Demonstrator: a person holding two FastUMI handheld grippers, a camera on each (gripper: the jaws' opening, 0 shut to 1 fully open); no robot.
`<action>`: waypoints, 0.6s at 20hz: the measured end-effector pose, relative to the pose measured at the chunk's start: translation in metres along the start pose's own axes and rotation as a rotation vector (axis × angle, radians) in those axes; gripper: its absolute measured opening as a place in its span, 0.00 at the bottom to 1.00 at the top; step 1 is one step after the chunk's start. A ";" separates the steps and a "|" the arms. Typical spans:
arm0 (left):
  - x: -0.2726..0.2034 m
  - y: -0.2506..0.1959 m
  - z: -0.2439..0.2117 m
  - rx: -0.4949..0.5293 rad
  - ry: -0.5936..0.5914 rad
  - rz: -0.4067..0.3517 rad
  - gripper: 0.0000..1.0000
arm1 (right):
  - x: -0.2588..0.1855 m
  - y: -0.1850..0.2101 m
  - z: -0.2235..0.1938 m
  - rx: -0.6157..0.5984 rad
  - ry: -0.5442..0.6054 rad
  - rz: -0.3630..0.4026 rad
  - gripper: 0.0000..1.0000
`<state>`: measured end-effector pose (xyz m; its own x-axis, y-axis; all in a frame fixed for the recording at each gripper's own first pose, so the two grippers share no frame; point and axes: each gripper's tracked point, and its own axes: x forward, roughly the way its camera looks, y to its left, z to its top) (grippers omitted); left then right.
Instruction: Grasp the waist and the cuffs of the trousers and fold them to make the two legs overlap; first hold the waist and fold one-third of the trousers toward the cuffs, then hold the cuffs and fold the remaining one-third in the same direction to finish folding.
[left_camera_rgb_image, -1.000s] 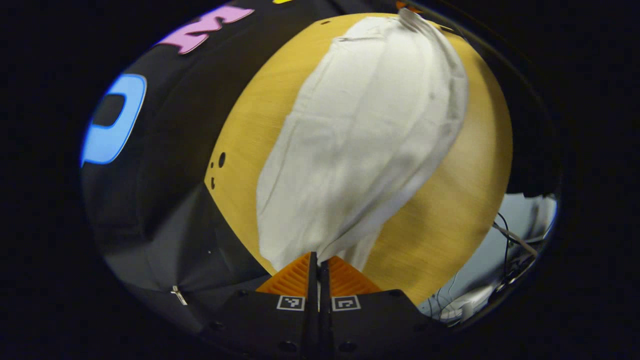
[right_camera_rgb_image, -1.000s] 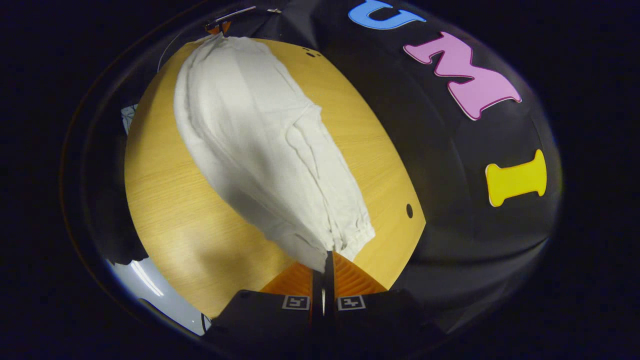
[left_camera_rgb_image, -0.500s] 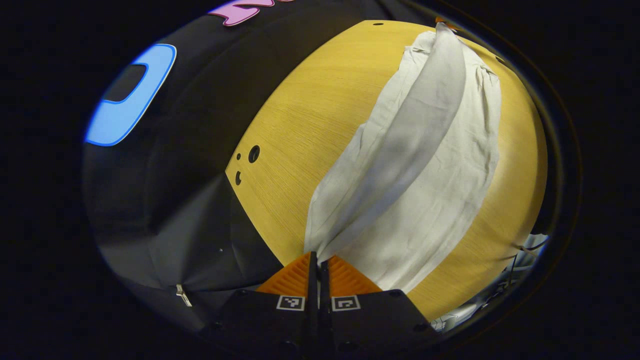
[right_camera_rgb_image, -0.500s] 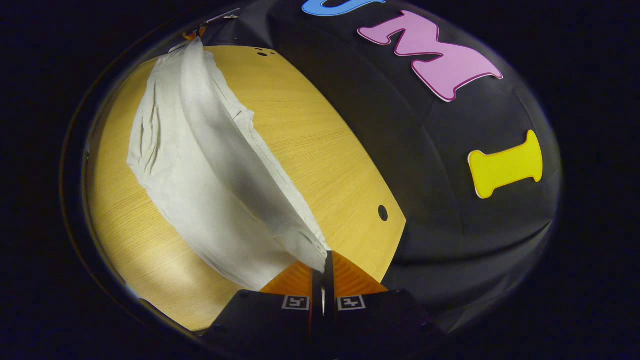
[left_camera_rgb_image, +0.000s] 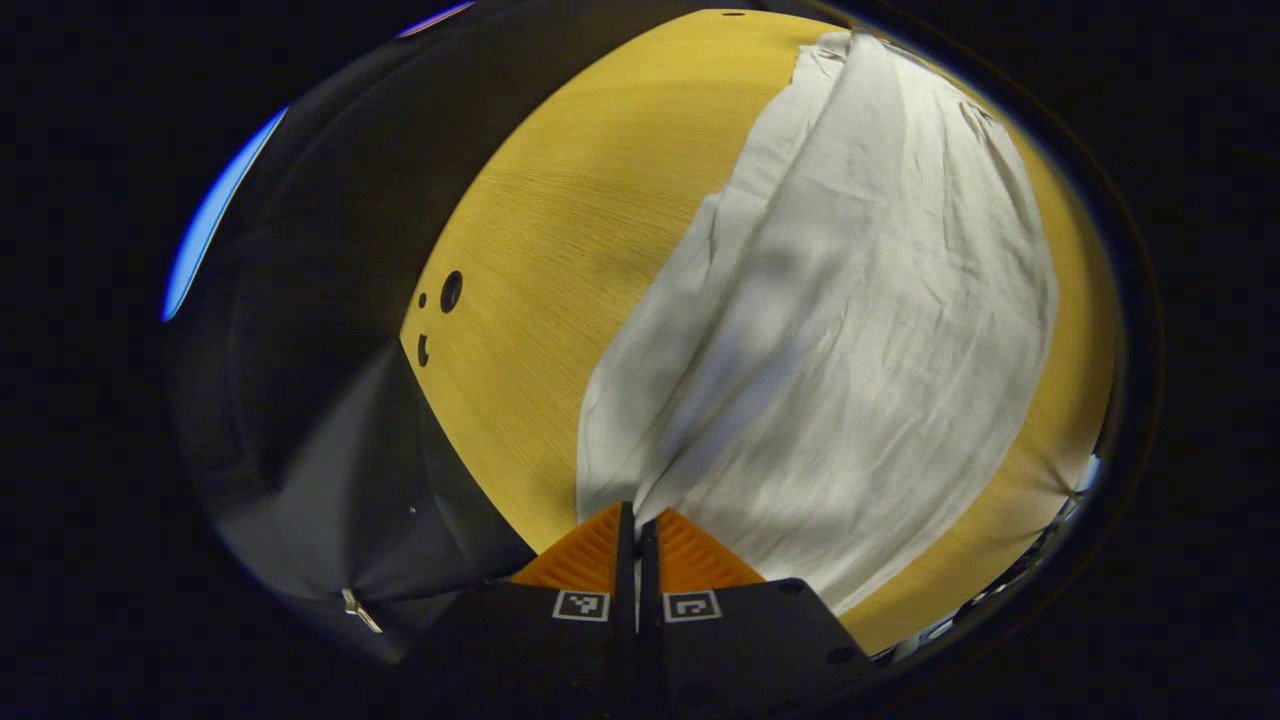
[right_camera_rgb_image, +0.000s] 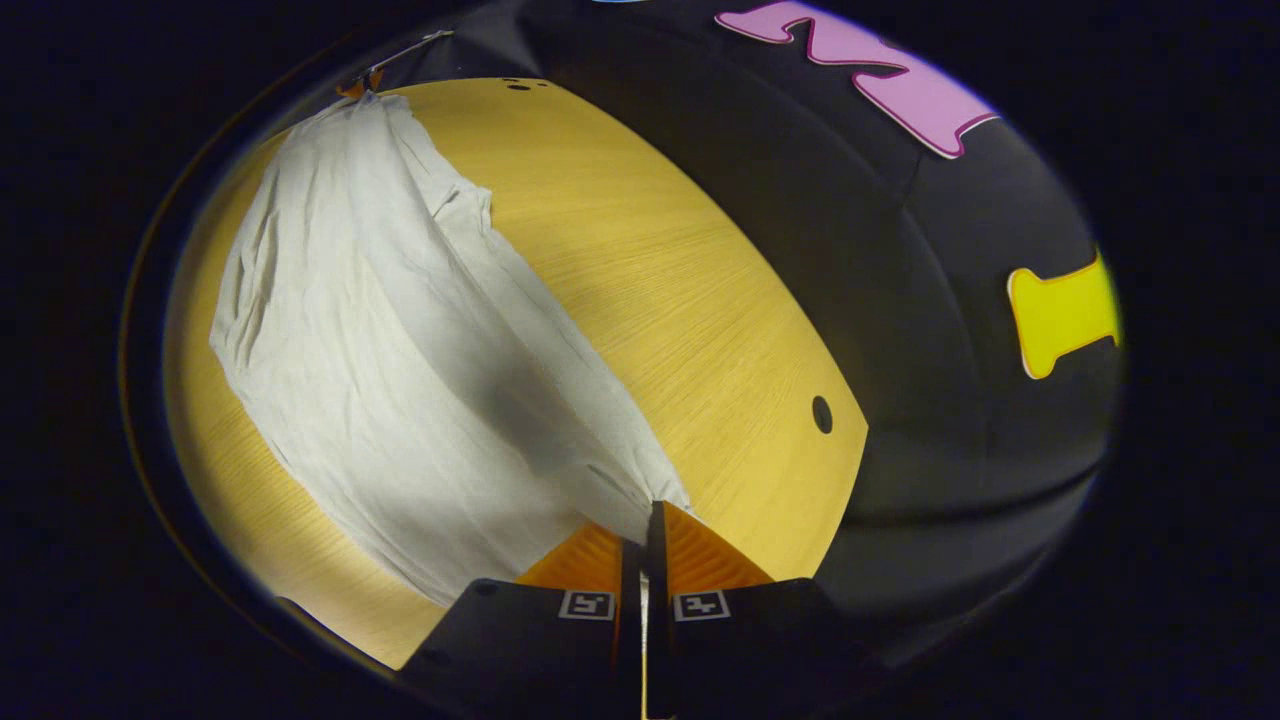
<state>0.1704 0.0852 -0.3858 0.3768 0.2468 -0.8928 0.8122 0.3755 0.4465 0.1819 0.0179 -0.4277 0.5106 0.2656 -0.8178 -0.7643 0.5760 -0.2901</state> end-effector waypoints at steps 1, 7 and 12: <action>0.009 -0.002 -0.001 0.009 0.016 -0.007 0.06 | 0.009 0.003 -0.002 0.007 0.017 0.022 0.08; 0.025 -0.004 0.007 0.075 0.034 0.002 0.10 | 0.028 0.010 -0.008 0.043 0.037 0.072 0.13; 0.024 0.017 0.006 0.228 0.057 0.068 0.43 | 0.026 0.004 -0.007 -0.023 0.046 0.038 0.34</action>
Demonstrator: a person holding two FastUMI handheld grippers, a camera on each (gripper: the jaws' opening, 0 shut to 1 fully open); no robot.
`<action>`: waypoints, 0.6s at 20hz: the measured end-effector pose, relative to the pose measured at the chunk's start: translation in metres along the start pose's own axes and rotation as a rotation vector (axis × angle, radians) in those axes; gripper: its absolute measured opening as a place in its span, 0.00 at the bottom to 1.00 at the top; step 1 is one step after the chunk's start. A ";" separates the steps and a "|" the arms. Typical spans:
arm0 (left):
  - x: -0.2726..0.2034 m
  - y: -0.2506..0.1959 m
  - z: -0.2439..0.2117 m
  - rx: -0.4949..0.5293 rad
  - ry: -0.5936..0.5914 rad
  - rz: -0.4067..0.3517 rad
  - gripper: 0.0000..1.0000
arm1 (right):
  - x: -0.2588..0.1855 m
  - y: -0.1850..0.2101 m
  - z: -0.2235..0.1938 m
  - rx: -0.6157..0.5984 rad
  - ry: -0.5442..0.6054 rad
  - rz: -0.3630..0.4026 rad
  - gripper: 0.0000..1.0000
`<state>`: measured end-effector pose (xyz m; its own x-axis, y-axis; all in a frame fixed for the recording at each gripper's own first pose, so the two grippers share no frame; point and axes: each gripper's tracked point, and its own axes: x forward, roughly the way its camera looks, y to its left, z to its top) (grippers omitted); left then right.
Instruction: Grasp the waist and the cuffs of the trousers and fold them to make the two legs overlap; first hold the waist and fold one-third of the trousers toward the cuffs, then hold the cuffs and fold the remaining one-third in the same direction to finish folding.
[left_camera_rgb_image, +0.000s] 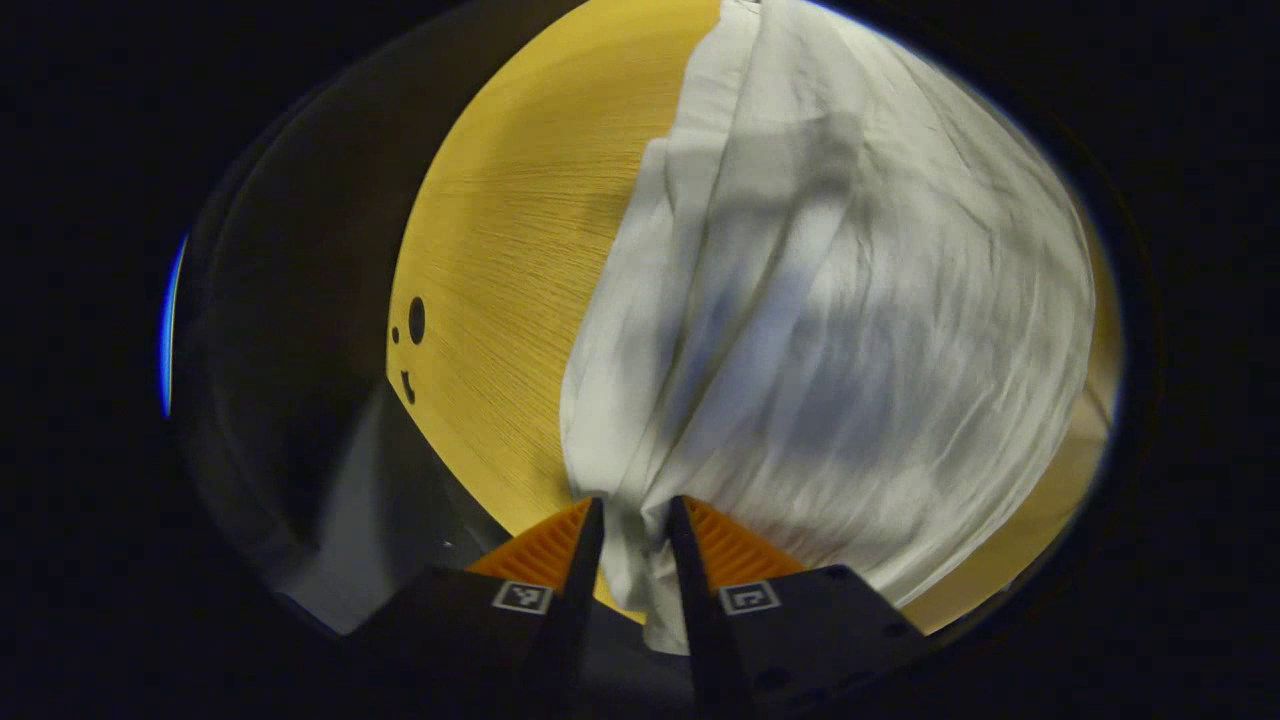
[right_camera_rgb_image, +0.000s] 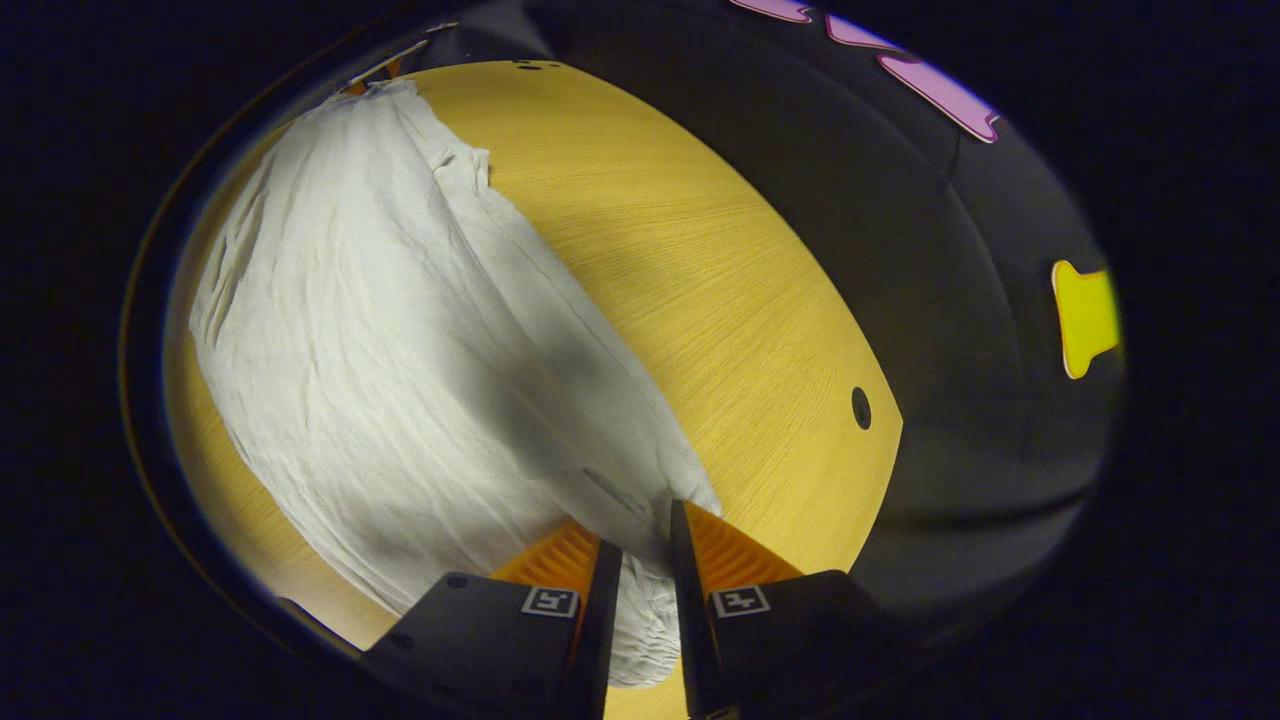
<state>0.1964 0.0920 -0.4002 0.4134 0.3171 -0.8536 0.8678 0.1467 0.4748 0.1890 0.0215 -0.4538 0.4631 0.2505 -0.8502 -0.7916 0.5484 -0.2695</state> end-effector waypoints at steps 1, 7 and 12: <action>-0.003 0.005 -0.002 0.024 0.012 -0.002 0.62 | -0.003 0.001 0.001 0.008 0.006 0.015 0.35; -0.034 -0.003 0.003 0.092 -0.069 -0.112 0.99 | -0.037 0.013 0.000 0.090 0.018 0.082 0.63; -0.072 -0.013 0.020 0.058 -0.255 -0.099 0.99 | -0.075 0.025 0.019 0.232 -0.071 0.060 0.65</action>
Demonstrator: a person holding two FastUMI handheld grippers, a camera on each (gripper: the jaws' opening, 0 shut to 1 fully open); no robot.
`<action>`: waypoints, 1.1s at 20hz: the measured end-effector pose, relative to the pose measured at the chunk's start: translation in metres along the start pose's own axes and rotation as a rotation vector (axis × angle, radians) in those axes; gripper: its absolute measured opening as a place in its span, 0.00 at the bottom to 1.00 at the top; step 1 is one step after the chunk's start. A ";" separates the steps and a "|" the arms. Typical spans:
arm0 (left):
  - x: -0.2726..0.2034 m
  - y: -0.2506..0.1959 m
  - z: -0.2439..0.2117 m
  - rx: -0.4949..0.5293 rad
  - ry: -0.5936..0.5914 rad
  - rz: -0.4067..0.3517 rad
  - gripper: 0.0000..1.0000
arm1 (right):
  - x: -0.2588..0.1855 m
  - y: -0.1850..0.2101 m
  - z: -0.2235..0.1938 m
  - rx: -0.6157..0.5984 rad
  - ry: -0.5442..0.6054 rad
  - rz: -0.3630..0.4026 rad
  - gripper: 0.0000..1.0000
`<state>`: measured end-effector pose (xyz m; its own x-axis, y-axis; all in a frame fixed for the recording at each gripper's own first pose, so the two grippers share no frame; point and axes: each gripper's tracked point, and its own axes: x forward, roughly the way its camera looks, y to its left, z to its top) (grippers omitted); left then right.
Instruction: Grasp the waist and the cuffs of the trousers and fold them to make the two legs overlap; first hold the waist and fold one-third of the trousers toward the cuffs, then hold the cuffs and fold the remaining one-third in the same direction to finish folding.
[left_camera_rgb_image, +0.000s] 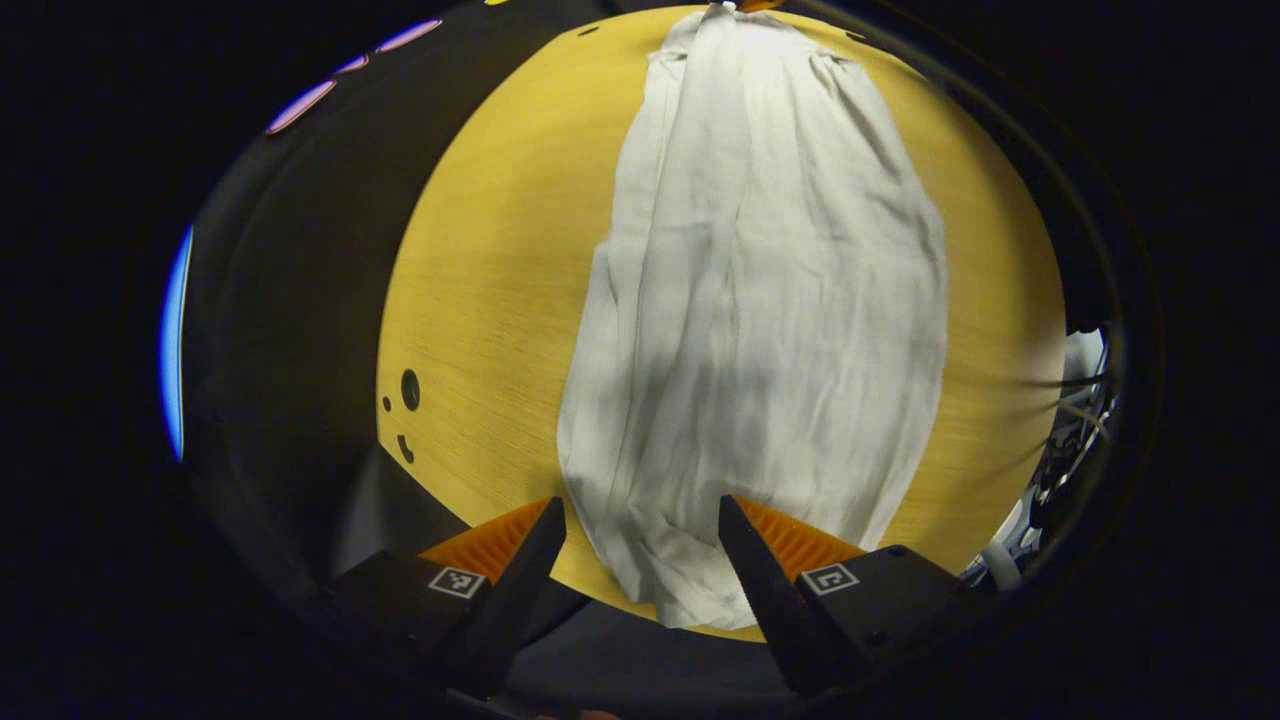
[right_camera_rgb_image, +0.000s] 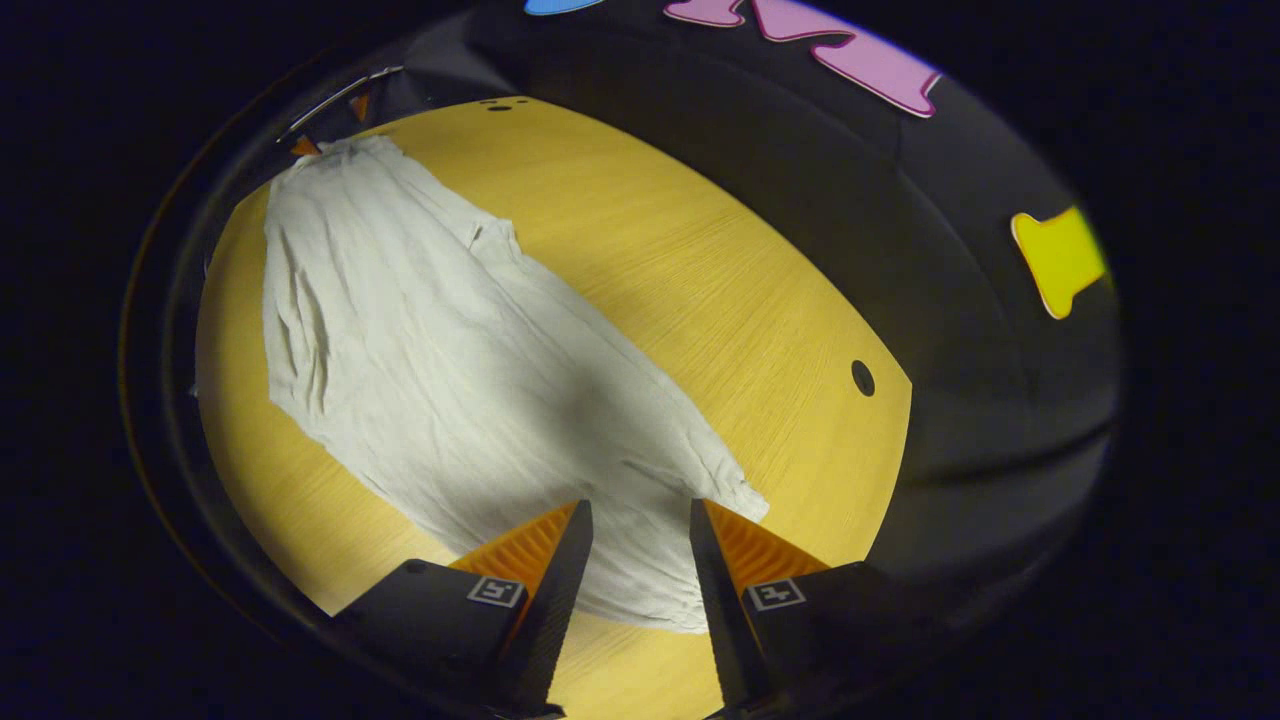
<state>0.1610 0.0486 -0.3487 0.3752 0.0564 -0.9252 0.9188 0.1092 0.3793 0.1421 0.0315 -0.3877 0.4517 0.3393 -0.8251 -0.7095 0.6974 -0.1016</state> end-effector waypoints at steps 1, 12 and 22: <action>-0.009 0.001 0.005 -0.029 -0.037 0.031 0.98 | -0.008 0.002 0.008 0.050 -0.035 -0.016 0.65; -0.068 -0.004 0.018 -0.914 -0.443 0.264 0.97 | -0.082 0.020 0.030 0.740 -0.317 -0.111 0.68; -0.069 -0.039 0.016 -1.687 -0.645 0.142 0.96 | -0.057 0.039 -0.057 1.343 -0.193 -0.082 0.68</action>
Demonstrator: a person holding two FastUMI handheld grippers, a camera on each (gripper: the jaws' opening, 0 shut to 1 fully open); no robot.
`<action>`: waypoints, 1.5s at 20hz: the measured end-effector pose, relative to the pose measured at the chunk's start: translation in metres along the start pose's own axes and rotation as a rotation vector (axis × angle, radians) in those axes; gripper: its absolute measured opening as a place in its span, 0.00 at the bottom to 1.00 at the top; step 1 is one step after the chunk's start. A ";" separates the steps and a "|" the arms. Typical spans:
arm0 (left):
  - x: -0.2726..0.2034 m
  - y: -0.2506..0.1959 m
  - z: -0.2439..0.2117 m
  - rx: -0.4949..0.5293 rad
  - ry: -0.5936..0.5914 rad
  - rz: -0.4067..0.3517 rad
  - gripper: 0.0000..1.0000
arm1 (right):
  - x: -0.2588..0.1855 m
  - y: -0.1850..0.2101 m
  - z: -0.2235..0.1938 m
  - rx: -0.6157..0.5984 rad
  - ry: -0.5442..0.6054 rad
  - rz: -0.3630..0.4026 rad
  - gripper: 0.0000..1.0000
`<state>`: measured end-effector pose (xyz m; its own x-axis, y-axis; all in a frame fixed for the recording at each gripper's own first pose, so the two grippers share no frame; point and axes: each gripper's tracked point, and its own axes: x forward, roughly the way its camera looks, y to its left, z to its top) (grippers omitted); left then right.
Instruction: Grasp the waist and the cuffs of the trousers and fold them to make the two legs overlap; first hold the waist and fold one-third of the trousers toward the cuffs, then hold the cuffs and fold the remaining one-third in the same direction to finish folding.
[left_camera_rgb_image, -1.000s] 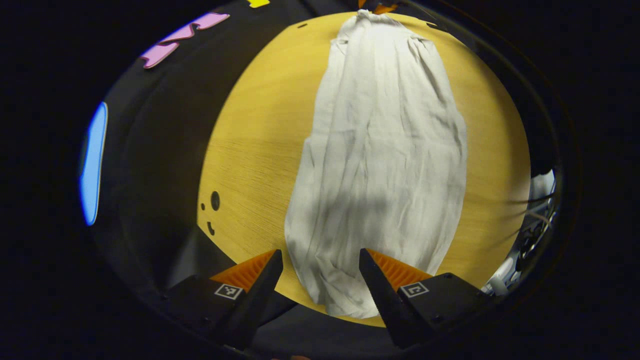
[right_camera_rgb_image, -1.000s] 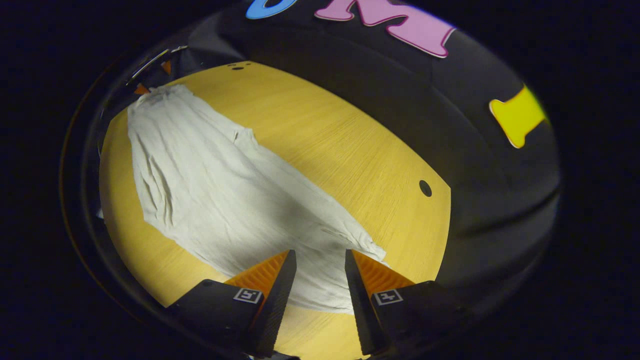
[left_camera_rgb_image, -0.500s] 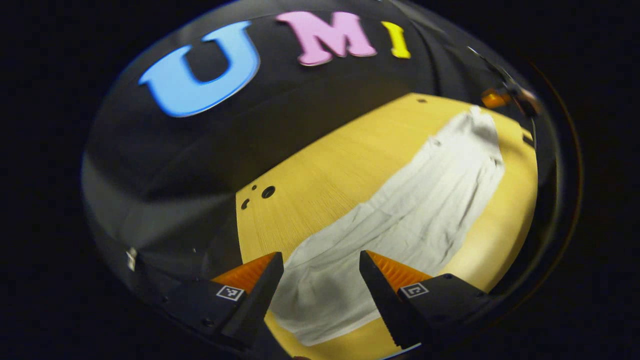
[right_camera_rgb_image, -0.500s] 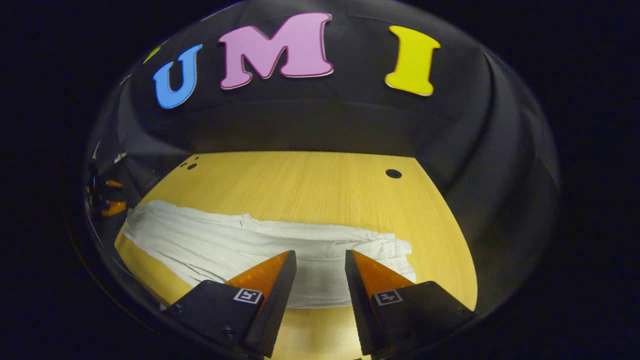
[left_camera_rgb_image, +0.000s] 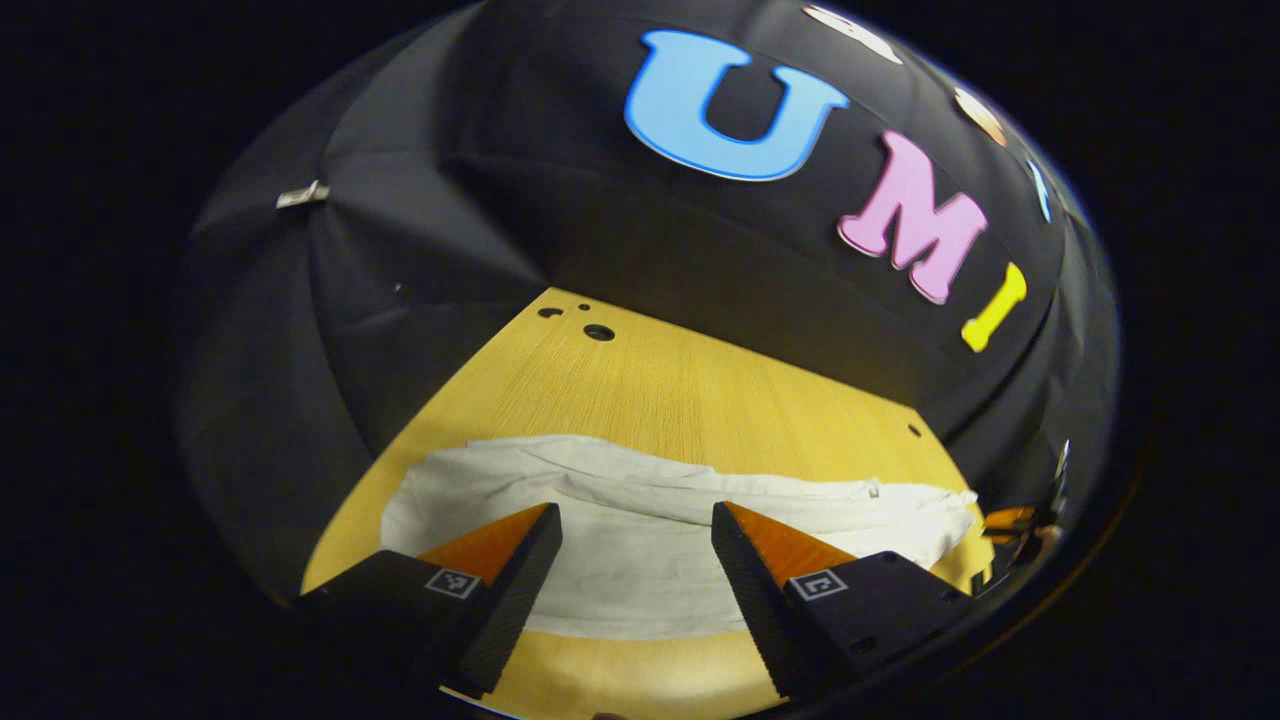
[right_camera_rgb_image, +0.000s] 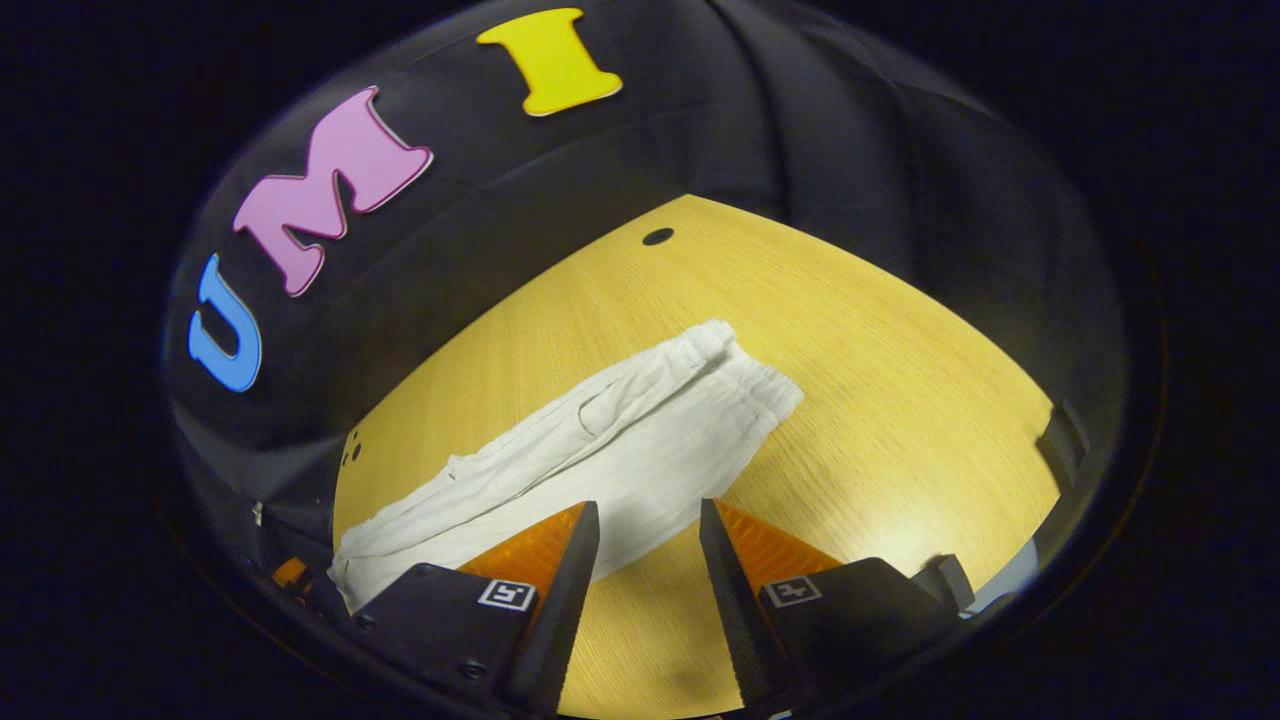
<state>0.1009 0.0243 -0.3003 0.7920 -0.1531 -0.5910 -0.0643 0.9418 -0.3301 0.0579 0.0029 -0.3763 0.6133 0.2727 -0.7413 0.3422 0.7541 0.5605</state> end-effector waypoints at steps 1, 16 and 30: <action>-0.001 0.004 -0.003 -0.034 0.001 0.012 0.96 | 0.003 -0.008 0.000 0.039 0.008 -0.016 0.68; -0.014 0.045 -0.051 -0.204 0.074 0.197 0.96 | 0.074 -0.048 0.035 0.418 -0.048 -0.078 0.66; -0.009 0.058 -0.090 -0.620 0.028 0.222 0.96 | 0.074 -0.052 0.027 0.632 -0.047 -0.047 0.06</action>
<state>0.0355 0.0529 -0.3806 0.7045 0.0093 -0.7097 -0.5683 0.6063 -0.5563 0.1046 -0.0324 -0.4499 0.6131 0.2108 -0.7614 0.7149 0.2623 0.6482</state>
